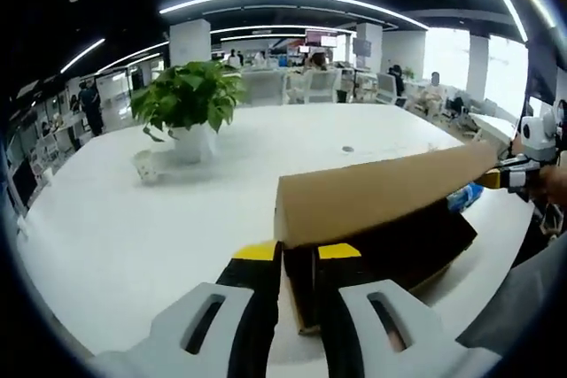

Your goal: Operate the shoe box by opening the lid, removing the specified soft item, and placing it in the target area until the item is outside and the box remains undamaged.

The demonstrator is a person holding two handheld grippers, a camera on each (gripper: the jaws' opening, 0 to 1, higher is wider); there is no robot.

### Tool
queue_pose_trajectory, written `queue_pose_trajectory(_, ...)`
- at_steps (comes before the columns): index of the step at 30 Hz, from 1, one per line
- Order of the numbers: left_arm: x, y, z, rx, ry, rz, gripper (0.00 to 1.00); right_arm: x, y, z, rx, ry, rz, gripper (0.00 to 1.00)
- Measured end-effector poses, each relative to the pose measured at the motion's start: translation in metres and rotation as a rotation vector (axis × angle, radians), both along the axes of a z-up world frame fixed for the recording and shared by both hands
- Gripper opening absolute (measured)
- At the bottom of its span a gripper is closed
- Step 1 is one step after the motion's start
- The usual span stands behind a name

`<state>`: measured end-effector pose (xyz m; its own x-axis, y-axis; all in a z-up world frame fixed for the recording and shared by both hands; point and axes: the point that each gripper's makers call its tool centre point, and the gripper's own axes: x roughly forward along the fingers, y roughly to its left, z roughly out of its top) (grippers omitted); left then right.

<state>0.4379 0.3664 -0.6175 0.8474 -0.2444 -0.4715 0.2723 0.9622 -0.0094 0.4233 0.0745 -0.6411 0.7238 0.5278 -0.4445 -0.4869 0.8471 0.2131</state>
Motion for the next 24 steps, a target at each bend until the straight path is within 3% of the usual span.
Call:
queue_pose_trajectory(13, -0.015, -0.002, -0.017, 0.006, 0.050, -0.054, 0.16, -0.013, 0.004, -0.016, -0.057, -0.001, 0.085, 0.02)
queue_pose_trajectory(24, -0.027, -0.006, -0.033, 0.033, 0.086, -0.103, 0.20, -0.026, 0.011, -0.027, -0.095, -0.003, 0.152, 0.11)
